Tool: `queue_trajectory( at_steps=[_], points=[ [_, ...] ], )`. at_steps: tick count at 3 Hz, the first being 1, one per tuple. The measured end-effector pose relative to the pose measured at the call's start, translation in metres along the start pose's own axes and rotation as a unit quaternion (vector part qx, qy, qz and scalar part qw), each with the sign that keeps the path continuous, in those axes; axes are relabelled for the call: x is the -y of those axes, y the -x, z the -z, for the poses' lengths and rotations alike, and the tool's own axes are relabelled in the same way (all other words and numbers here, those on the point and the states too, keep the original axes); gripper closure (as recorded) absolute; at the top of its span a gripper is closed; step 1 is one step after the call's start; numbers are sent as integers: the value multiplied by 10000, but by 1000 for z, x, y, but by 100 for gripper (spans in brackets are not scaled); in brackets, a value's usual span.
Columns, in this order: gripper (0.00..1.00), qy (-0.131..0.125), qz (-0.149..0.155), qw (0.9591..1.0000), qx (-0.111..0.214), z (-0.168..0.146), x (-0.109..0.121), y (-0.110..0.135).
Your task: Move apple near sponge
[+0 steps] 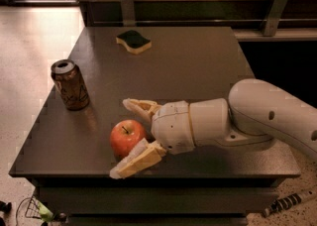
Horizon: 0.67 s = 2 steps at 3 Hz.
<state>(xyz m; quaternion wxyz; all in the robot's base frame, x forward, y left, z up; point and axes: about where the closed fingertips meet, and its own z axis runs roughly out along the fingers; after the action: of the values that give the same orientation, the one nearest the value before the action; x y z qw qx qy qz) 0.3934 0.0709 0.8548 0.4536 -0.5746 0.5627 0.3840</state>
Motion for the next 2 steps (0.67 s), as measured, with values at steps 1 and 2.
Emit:
queue_trajectory(
  at_steps=[1,2],
  points=[
    [38,172,-129,9998,6,-11,-11,-11],
    [63,215,-141,9997,-4,-14,-13,-13]
  ],
)
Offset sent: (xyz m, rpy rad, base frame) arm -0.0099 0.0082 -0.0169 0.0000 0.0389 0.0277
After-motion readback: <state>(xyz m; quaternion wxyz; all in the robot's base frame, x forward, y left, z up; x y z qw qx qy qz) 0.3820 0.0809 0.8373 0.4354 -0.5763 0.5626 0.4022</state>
